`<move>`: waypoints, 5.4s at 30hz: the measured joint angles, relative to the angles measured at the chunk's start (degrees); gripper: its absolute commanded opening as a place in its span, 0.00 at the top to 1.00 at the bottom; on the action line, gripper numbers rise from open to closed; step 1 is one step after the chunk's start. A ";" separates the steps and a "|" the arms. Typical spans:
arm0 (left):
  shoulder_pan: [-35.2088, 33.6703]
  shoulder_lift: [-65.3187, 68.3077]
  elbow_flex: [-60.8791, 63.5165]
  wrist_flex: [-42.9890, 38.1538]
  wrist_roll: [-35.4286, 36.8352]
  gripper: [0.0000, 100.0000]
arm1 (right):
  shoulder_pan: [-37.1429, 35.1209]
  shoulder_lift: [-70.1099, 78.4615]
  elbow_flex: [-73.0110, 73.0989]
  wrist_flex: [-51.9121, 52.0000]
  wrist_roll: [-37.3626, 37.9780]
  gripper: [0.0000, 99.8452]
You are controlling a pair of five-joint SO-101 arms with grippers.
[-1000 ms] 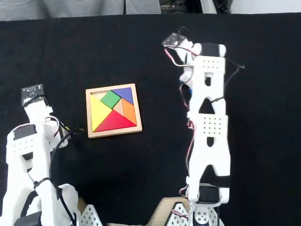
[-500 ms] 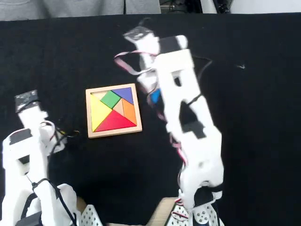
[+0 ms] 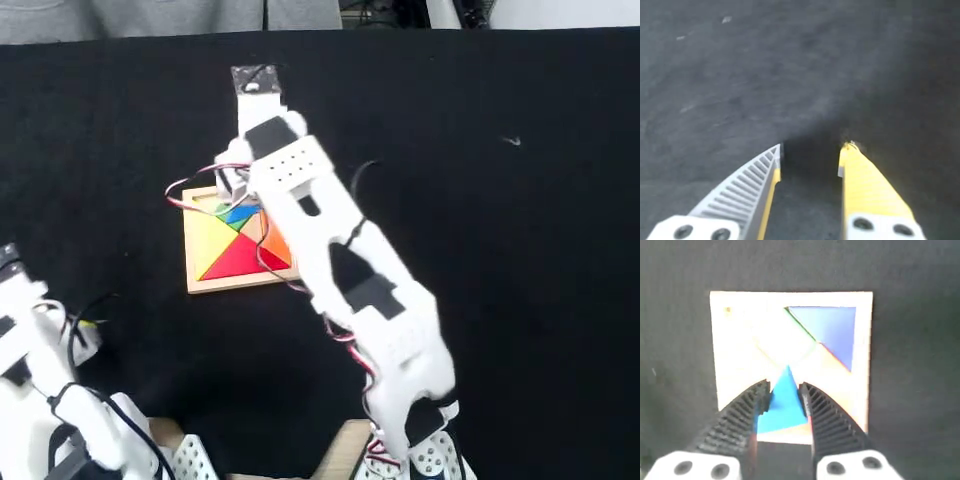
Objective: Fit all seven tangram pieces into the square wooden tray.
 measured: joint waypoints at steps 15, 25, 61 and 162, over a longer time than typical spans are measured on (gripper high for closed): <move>-8.35 0.00 1.76 -3.52 -0.26 0.81 | -3.43 21.45 -25.49 -0.44 -22.15 0.99; -8.35 0.00 1.76 -3.52 -0.26 0.81 | -3.43 29.80 -37.19 3.43 -30.86 0.97; -8.35 0.00 1.76 -3.87 -0.26 0.81 | -7.74 35.52 -44.84 9.23 -20.13 0.99; -8.35 0.00 1.76 -3.87 -0.26 0.81 | 0.44 39.30 -50.55 7.47 -5.89 0.99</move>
